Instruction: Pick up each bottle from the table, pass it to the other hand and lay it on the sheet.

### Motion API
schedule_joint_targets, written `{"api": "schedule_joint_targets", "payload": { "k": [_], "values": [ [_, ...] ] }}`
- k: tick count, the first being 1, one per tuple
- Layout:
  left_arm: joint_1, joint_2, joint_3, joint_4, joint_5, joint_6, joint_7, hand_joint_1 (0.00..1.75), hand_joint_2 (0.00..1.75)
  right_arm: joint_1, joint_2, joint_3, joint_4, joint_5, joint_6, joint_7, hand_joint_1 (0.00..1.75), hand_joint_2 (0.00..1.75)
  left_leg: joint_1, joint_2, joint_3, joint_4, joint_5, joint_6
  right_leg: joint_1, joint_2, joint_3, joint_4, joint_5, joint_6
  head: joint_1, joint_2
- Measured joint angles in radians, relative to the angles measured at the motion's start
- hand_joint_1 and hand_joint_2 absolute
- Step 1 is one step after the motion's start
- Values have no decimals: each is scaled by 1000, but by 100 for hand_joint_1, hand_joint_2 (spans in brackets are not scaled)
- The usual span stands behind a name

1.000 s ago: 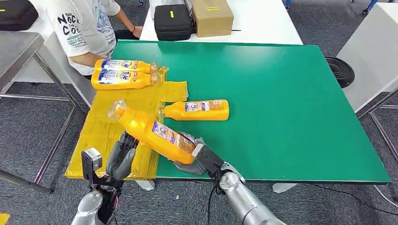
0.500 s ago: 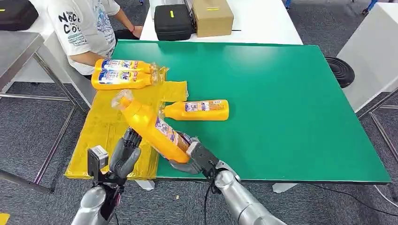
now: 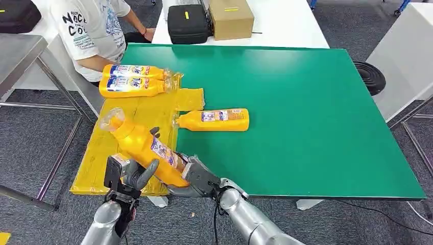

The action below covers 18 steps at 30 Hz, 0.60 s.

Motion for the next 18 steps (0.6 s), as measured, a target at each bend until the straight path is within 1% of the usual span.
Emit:
{"api": "schedule_joint_targets", "payload": {
  "k": [9,18],
  "values": [
    [-1,0,1,15,54,10,5,0,175,-7,0,15,19,0,0,5,175,175,0,0,0,0,0,0,0,0,0,0,0,0,0,0],
    [0,1,6,15,115,-31,-16,0,175,-33,0,37,45,0,2,15,175,175,0,0,0,0,0,0,0,0,0,0,0,0,0,0]
  ]
}}
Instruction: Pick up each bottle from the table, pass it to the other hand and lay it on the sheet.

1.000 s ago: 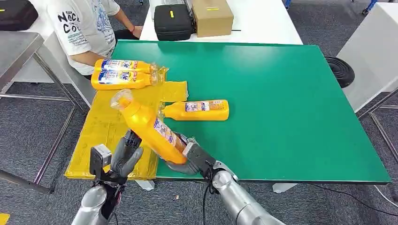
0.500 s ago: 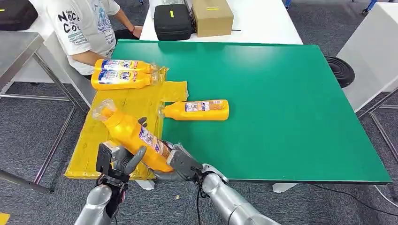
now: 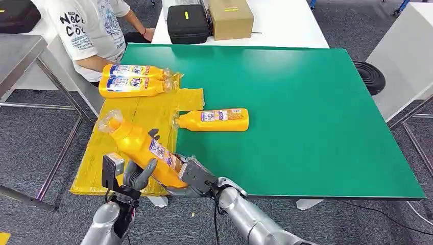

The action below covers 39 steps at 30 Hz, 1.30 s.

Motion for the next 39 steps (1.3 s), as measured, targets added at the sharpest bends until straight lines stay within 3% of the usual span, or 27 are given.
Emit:
{"api": "schedule_joint_targets", "payload": {
  "k": [2,3,5,7,27,28,29,33,34,39],
  "values": [
    [0,0,1,0,0,-1,-1,0,175,-3,0,6,3,0,0,0,175,175,0,0,0,0,0,0,0,0,0,0,0,0,0,0],
    [0,0,2,0,1,-1,-1,19,175,-5,0,8,5,0,0,0,175,175,0,0,0,0,0,0,0,0,0,0,0,0,0,0],
    [1,0,3,0,1,-2,-2,147,175,-7,0,10,8,0,0,0,175,175,0,0,0,0,0,0,0,0,0,0,0,0,0,0],
    [1,0,4,0,5,-10,-9,175,175,-8,0,10,10,0,0,0,175,175,0,0,0,0,0,0,0,0,0,0,0,0,0,0],
    [-1,8,24,-11,40,-31,-38,175,175,-20,6,35,18,3,14,2,175,175,0,0,0,0,0,0,0,0,0,0,0,0,0,0],
    [-1,8,25,-11,44,-34,-40,175,175,-20,7,36,18,3,15,2,113,175,0,0,0,0,0,0,0,0,-1,0,0,0,0,0],
    [-1,8,25,-11,51,-39,-42,175,175,-20,7,36,18,3,15,2,0,175,0,0,0,0,0,0,0,0,-1,0,0,0,0,0],
    [-11,10,25,-11,69,-45,-48,175,175,-23,7,41,19,8,16,9,0,175,0,0,0,0,0,0,0,0,-1,0,0,0,0,0],
    [-16,10,25,-11,72,-42,-50,175,175,-23,7,44,20,13,16,20,0,0,0,0,0,0,0,0,0,0,0,0,0,0,-1,0],
    [-38,12,39,-26,24,55,-86,175,175,-6,-2,53,33,30,-12,64,0,0,0,0,0,0,0,0,0,0,0,0,0,0,0,0]
  ]
}}
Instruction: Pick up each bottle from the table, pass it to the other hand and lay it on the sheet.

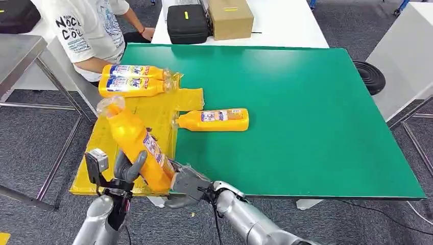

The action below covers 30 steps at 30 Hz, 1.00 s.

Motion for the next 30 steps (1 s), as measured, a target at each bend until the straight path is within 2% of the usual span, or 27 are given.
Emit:
{"api": "schedule_joint_targets", "payload": {
  "k": [6,12,15,23,26,30],
  "values": [
    [-3,5,34,-42,-158,230,-33,175,175,5,-34,-10,-6,5,-46,27,0,0,0,0,0,0,0,0,0,0,0,0,0,0,0,0],
    [-4,9,49,-61,-177,252,-34,175,175,11,-52,-19,-15,5,-51,29,0,0,0,0,0,0,0,0,0,0,0,0,0,0,0,0],
    [-3,13,59,-67,-228,314,-29,175,175,20,-65,-28,-36,5,-74,36,0,0,0,0,0,0,0,0,0,0,0,0,0,0,0,0],
    [0,47,124,-93,-320,366,-8,175,175,94,-127,-126,-223,18,-98,64,0,0,0,0,0,0,0,0,0,0,0,0,0,0,0,0],
    [-2,66,139,-101,-393,394,13,175,175,123,-141,-152,-290,28,-104,60,0,0,0,0,0,0,0,0,0,0,0,0,0,0,0,0],
    [-37,131,140,-101,-529,402,68,175,175,173,-151,-190,-419,24,-107,53,0,0,1,0,-1,0,0,0,1,0,-1,0,0,0,0,0]
  ]
}}
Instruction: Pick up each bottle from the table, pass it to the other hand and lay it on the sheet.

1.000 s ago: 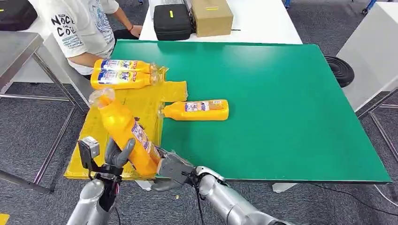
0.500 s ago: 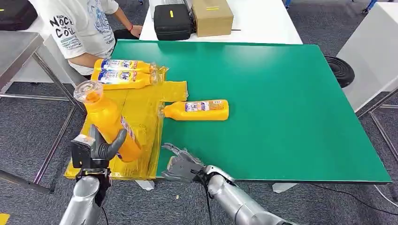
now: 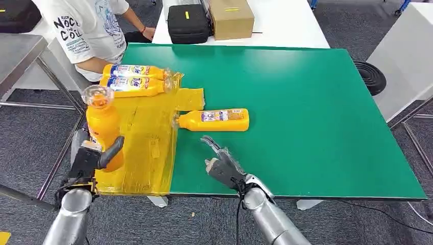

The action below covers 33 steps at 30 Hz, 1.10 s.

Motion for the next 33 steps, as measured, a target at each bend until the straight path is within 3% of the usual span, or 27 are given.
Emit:
{"api": "schedule_joint_targets", "payload": {
  "k": [12,13,20,26,33],
  "values": [
    [-35,54,1,0,-27,3,14,175,175,42,-14,-32,-142,-6,4,3,0,0,0,0,0,0,0,0,0,0,0,0,0,0,0,0],
    [-38,58,0,1,-47,5,21,175,175,47,-14,-34,-150,-14,-2,-9,0,175,0,0,0,0,0,0,0,0,0,0,0,0,0,0],
    [-132,162,-52,64,-296,-60,111,175,175,90,-13,-93,-350,-87,-7,-46,0,175,1,0,0,0,1,-1,1,0,-1,0,0,-1,0,0],
    [-243,248,-198,197,-438,-193,130,175,175,121,-14,-138,-442,-103,-1,-55,0,175,1,0,0,0,1,-1,0,0,-1,0,0,0,0,0],
    [-460,260,-424,446,-495,-289,137,175,175,156,-13,-181,-497,-128,-8,-79,0,175,0,0,-1,0,1,0,0,0,-1,0,1,0,0,0]
  ]
}}
